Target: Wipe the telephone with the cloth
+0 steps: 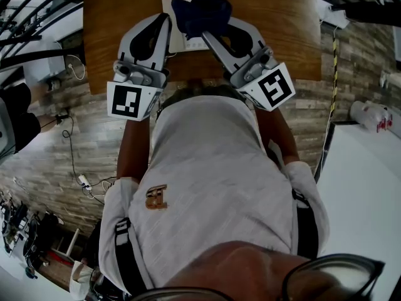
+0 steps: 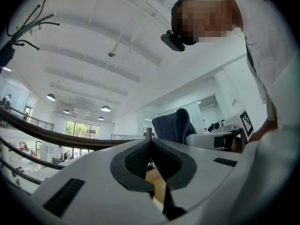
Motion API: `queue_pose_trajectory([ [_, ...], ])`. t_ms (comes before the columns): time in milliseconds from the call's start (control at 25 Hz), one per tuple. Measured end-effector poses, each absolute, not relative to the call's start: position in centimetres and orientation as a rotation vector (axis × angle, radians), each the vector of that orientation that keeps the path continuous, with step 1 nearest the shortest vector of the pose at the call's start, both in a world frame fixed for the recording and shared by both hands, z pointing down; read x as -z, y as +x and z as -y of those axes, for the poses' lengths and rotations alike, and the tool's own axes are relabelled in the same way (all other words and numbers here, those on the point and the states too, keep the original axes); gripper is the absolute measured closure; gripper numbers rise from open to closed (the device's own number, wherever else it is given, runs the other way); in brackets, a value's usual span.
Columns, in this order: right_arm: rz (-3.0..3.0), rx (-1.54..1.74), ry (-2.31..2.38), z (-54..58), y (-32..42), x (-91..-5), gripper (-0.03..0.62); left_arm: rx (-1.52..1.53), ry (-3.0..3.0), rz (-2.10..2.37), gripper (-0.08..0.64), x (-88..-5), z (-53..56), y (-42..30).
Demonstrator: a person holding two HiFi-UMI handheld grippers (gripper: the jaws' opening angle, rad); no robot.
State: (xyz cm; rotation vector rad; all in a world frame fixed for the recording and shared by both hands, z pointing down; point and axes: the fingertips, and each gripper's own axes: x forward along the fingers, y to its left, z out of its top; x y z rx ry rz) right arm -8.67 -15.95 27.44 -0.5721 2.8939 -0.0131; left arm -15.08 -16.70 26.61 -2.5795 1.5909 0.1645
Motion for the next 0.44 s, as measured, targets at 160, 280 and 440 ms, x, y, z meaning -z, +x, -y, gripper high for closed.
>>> queue_pose_trajectory([
  [160,-2.889,0.008,-0.572,15.67,-8.9,-27.33,0.514,-0.163,-2.579,-1.591,0.541,-26.71,16.36,-15.43],
  [280,-2.891,0.006,-0.568,15.36,-8.98,-27.13,0.514,-0.166,-2.575,-1.595,0.541,-26.46,16.08,-15.59],
  [440,-2.893,0.007,-0.564,15.03,-9.24,-26.77,0.514,-0.169,-2.574,-1.595,0.541,-26.01,15.78,-15.81],
])
